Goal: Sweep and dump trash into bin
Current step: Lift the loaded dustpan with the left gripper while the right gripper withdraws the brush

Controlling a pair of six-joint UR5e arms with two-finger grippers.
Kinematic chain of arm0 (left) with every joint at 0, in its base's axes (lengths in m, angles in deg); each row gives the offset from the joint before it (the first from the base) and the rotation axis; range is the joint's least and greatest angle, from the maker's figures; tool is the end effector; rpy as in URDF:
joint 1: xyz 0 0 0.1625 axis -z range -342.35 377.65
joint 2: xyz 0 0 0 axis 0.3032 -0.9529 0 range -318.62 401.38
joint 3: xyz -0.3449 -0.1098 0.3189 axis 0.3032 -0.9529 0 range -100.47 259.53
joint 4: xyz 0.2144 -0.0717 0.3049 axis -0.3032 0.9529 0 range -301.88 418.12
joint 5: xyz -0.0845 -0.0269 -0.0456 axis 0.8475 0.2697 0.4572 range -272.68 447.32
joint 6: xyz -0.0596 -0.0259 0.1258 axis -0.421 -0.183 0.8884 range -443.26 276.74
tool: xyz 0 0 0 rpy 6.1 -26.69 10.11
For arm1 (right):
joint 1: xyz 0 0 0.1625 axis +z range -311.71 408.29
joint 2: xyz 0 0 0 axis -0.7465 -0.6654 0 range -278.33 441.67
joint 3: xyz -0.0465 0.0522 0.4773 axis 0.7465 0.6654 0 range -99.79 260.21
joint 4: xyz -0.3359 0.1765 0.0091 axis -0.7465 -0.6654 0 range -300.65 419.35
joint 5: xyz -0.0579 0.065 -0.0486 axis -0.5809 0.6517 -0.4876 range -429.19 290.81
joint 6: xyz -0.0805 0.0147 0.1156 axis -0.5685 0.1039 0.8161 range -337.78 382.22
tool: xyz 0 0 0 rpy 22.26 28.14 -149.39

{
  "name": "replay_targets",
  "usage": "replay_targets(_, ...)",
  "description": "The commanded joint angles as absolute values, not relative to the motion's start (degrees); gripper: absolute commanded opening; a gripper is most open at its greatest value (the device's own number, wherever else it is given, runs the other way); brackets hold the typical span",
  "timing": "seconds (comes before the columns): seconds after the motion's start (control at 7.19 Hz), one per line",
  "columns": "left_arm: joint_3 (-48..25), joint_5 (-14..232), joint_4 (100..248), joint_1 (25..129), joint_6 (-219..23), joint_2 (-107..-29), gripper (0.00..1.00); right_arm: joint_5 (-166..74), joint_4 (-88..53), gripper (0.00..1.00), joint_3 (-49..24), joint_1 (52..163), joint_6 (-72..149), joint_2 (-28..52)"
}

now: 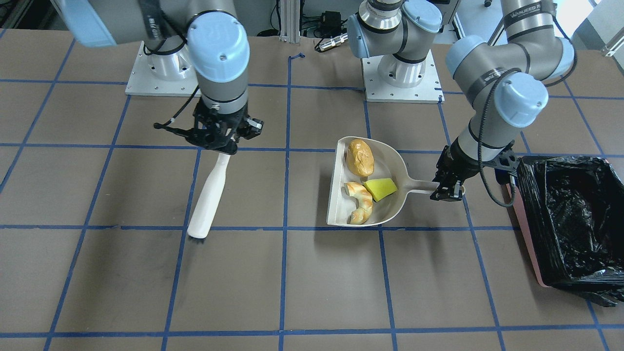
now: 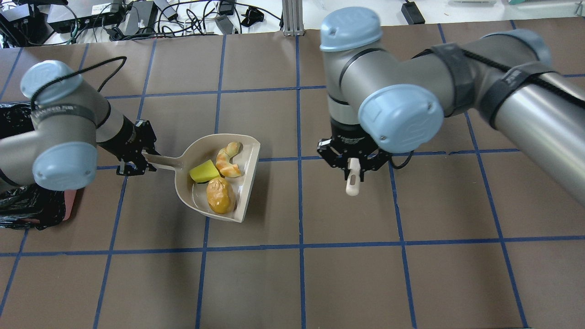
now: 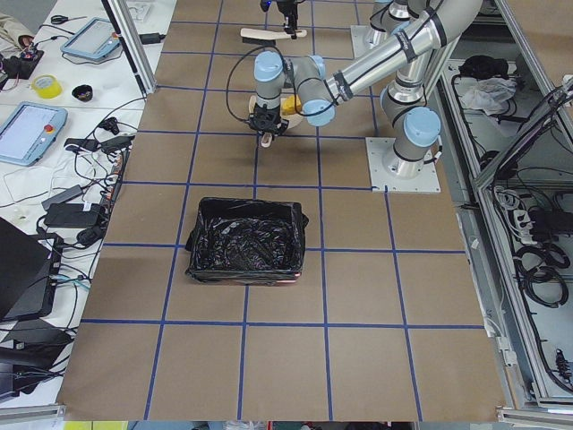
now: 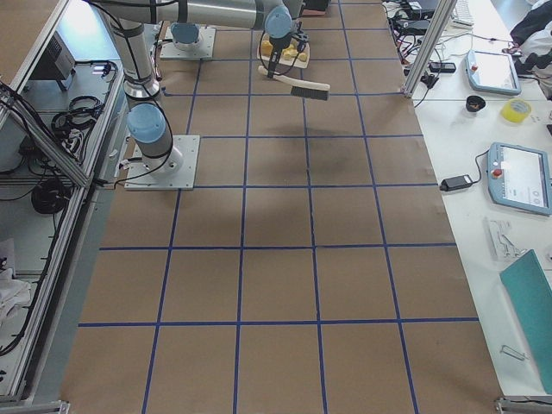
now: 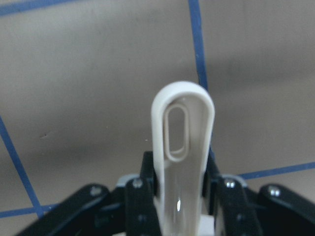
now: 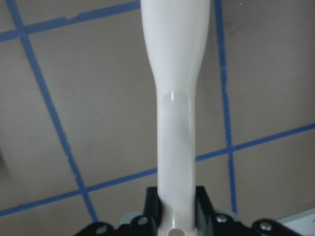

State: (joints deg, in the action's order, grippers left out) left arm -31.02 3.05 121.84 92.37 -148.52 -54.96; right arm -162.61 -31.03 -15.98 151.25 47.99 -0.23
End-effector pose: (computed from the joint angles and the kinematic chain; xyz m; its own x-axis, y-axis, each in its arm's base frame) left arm -0.0189 -0.4907 0.3393 -0.1622 -0.9862 0.0320 -0.9818 0.1646 0.0951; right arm 0.2282 -0.4351 0.3912 -0.9678 0.1970 0.1567 0.2254 0.9553 0.1913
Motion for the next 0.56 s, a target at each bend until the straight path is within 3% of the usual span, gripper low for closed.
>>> replay_targets(0.0,-15.37,6.11,134.64,87.55,-147.43,-55.38,0.0,-165.25,-31.35,0.0,-15.95,138.0,29.53,-0.51)
replay_targets(0.42,-10.21,10.42,133.8,78.25,-140.8,-55.57,0.0,-166.14,-40.64,0.0,-16.74,124.25,9.77,4.22)
